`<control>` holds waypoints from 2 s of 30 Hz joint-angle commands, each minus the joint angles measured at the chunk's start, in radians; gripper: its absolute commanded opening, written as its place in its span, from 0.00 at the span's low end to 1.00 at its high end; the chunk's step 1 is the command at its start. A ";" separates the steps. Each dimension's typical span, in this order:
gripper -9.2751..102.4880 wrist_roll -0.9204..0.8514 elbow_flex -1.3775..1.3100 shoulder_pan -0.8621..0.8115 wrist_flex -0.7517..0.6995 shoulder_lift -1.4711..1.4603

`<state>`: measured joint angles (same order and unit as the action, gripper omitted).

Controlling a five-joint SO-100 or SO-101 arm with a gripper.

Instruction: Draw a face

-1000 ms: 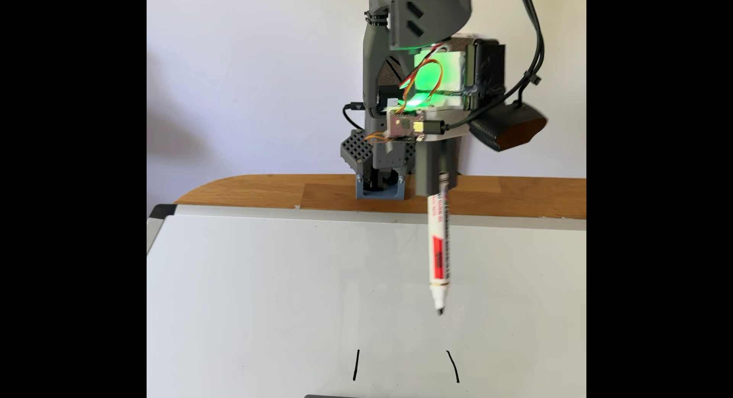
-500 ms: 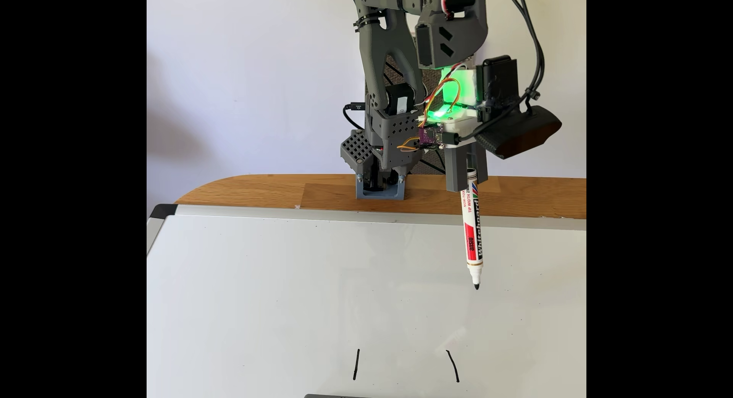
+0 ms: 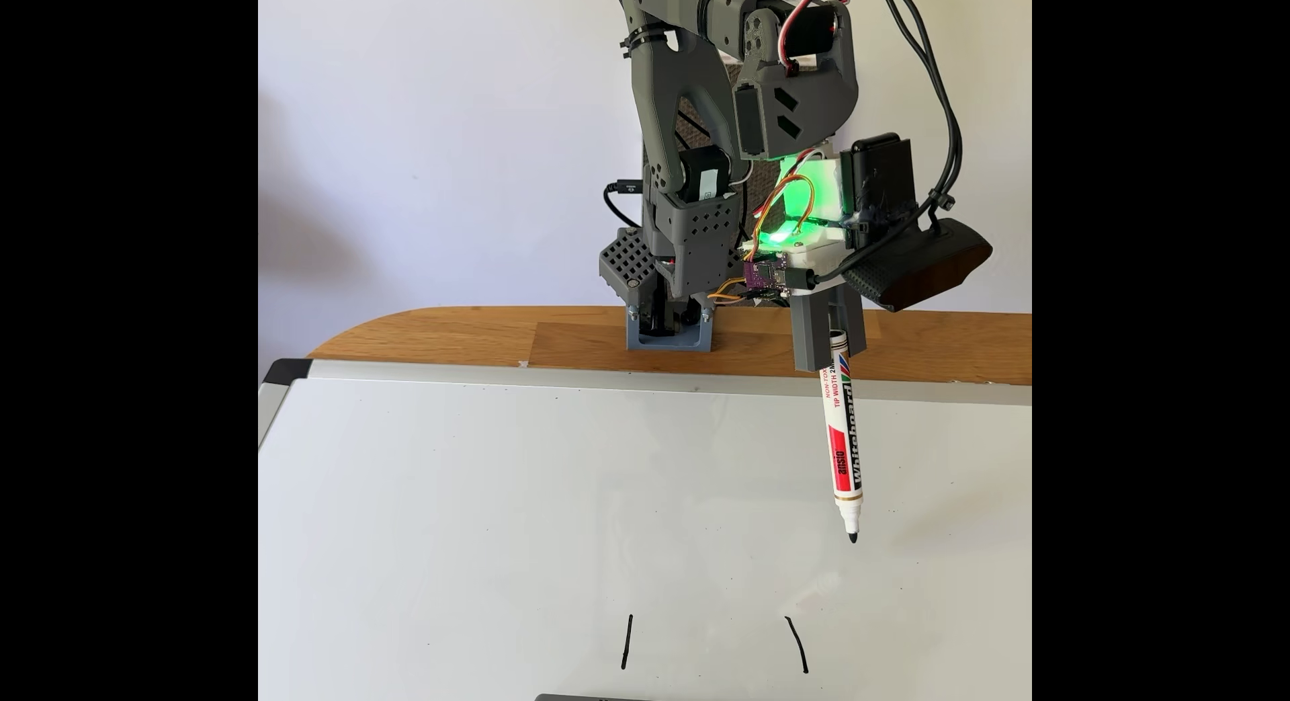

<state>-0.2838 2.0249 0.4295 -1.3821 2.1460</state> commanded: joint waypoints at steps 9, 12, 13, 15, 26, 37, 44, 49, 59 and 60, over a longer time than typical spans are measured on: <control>0.08 0.003 0.049 0.000 0.037 0.066; 0.08 0.006 0.049 0.000 0.037 0.066; 0.08 0.006 0.049 0.000 0.037 0.066; 0.08 0.006 0.049 -0.005 0.037 0.066; 0.08 0.008 0.049 -0.166 0.037 0.064; 0.08 0.000 0.049 -0.394 0.037 0.064; 0.08 -0.009 0.049 -0.561 0.026 0.064; 0.08 -0.009 0.051 -0.664 0.025 0.064; 0.08 -0.040 0.051 -0.784 0.025 0.066; 0.08 -0.040 0.051 -0.785 0.025 0.066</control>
<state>-0.3114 2.0816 -0.3436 -1.3760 2.1476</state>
